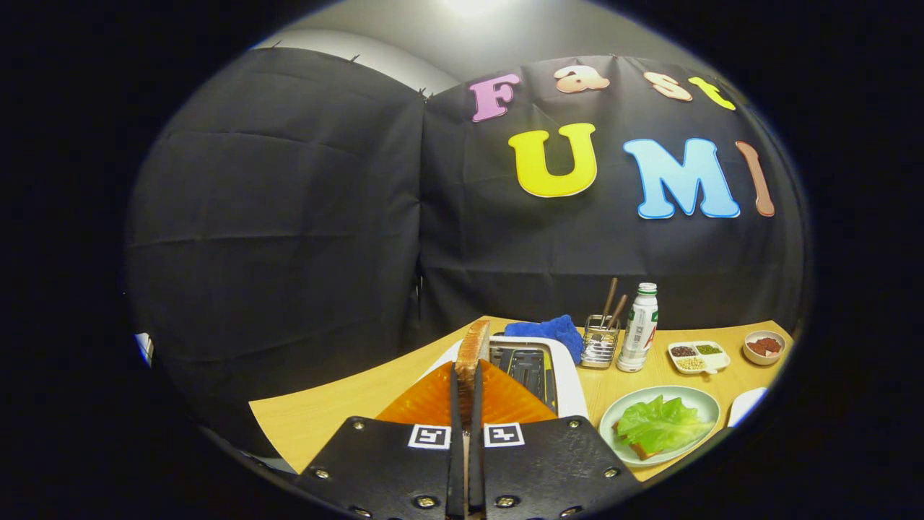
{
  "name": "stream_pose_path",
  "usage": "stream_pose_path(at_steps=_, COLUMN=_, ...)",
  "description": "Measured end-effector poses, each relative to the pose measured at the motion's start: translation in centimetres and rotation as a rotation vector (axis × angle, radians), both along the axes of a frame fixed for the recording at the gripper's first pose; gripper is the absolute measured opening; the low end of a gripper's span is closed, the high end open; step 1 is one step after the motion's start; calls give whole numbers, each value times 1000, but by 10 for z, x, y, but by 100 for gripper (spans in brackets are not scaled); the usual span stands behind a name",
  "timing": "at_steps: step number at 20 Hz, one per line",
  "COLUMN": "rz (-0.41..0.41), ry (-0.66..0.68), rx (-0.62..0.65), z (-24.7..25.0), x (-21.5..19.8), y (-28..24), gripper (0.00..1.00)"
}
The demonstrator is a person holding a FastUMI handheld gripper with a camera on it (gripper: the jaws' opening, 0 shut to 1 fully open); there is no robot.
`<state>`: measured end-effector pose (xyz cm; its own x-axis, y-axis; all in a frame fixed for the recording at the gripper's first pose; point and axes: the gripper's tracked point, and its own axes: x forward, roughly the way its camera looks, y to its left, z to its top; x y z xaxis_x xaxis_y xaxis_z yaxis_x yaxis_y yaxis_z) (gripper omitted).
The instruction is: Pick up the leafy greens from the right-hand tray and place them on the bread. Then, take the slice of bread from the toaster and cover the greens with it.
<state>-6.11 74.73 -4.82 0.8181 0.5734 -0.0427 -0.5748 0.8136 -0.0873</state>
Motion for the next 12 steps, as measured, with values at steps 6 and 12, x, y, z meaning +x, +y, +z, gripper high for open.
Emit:
stream_pose_path(at_steps=6, rz=36, ry=-23, rx=43, z=34, x=-9, y=-5, gripper=3)
stream_pose_path(at_steps=12, rz=63, ry=-34, rx=98, z=68, x=-18, y=-13, gripper=3)
